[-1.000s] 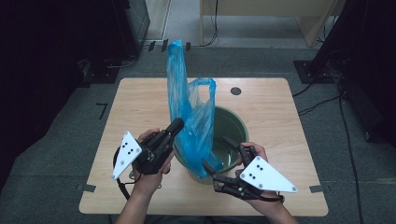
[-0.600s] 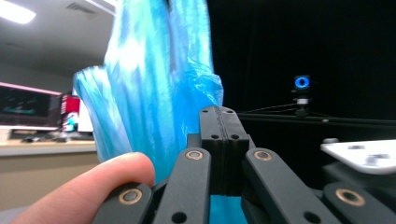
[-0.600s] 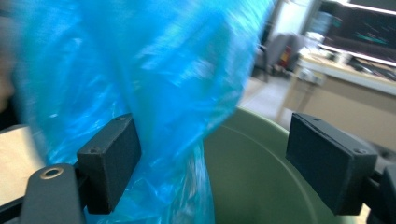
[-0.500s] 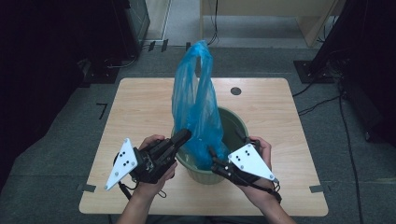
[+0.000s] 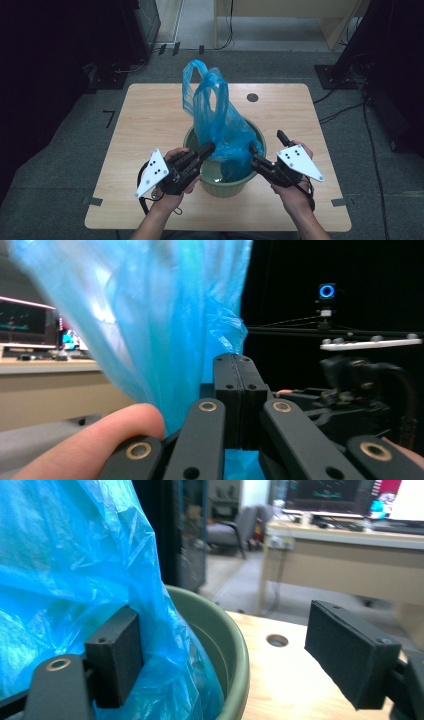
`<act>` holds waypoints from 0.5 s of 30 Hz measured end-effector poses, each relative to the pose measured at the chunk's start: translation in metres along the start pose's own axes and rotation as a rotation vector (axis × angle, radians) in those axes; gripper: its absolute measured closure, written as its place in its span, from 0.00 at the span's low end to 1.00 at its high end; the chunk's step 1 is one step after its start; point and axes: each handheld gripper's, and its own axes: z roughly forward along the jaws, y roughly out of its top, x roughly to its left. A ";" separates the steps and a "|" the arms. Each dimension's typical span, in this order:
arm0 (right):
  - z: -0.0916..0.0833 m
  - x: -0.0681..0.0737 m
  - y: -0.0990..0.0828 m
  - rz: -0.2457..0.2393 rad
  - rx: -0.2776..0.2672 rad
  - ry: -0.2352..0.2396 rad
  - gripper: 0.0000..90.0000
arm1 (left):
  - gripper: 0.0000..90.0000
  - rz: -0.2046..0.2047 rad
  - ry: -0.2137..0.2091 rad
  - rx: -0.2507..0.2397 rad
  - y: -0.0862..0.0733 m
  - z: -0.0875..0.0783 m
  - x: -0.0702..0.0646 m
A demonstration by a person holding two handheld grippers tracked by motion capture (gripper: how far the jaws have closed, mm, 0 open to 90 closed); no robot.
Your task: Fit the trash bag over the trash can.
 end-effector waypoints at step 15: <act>-0.016 -0.009 0.024 0.041 -0.093 0.145 0.39 | 1.00 0.041 0.071 0.018 0.004 0.008 -0.004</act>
